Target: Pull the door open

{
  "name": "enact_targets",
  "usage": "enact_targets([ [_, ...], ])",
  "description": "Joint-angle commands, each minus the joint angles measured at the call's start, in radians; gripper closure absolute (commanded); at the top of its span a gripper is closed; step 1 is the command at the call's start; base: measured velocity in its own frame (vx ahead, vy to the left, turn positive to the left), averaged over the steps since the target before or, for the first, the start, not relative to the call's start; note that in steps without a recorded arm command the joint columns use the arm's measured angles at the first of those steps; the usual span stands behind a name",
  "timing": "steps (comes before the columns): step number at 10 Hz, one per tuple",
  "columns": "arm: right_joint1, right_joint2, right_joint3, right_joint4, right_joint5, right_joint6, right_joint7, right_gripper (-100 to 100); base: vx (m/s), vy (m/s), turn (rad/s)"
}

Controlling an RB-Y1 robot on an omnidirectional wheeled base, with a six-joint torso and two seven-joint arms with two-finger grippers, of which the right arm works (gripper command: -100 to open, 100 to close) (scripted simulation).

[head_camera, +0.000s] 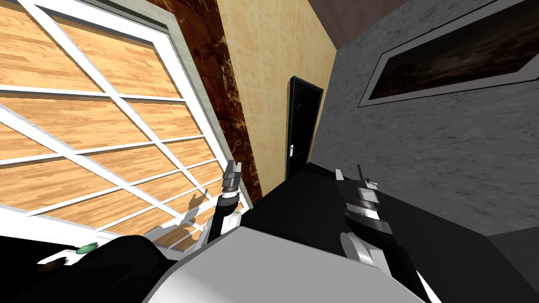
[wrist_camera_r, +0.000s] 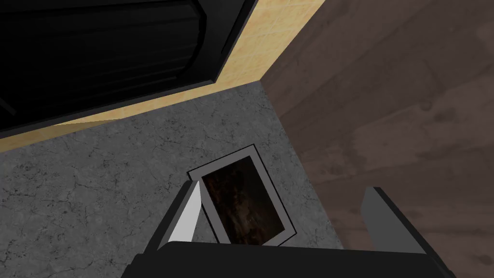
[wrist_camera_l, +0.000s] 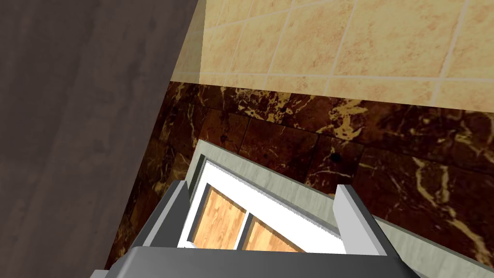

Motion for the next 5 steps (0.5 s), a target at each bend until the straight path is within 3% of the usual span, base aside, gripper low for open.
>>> enact_targets([
  [1, -0.014, -0.008, 0.003, 0.027, 0.019, 0.001, 0.024, -100, 0.115, -0.057, 0.078],
  [5, -0.052, -0.028, 0.009, 0.097, 0.070, 0.002, 0.086, -100, 0.188, -0.068, 0.084],
])
